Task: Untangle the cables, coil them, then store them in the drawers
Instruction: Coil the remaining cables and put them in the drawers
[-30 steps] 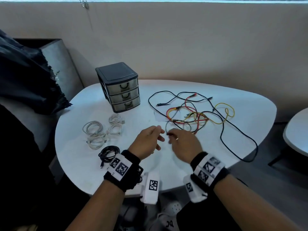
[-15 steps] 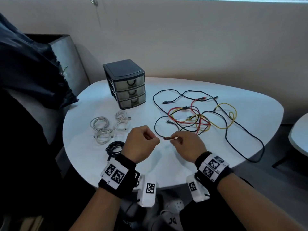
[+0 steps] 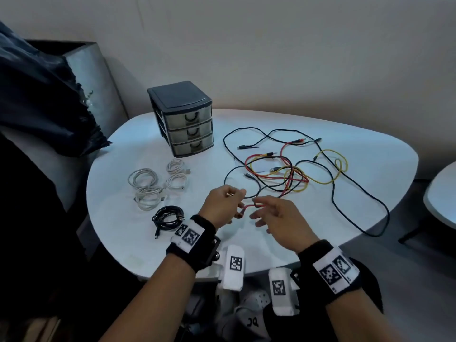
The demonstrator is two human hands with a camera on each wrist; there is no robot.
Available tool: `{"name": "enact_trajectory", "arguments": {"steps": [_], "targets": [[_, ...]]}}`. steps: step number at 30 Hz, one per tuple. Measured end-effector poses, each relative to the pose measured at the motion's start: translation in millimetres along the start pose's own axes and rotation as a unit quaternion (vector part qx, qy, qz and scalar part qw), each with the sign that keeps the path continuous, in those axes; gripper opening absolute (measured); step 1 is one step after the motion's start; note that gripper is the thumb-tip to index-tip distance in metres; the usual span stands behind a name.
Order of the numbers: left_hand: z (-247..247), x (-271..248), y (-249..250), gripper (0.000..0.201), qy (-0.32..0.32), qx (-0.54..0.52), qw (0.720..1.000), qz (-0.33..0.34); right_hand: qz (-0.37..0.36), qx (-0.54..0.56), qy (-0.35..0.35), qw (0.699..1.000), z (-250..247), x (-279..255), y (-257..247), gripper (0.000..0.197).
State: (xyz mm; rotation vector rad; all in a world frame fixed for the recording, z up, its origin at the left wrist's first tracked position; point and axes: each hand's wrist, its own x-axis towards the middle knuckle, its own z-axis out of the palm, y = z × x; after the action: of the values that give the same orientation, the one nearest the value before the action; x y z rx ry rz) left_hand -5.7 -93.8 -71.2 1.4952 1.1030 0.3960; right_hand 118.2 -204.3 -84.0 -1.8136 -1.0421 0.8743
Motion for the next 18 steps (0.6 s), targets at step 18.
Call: {"name": "enact_trajectory", "arguments": {"steps": [18], "targets": [[-2, 37, 20, 0.038, 0.111, 0.201, 0.963, 0.139, 0.102, 0.23, 0.16, 0.955, 6, -46, 13, 0.01]]}}
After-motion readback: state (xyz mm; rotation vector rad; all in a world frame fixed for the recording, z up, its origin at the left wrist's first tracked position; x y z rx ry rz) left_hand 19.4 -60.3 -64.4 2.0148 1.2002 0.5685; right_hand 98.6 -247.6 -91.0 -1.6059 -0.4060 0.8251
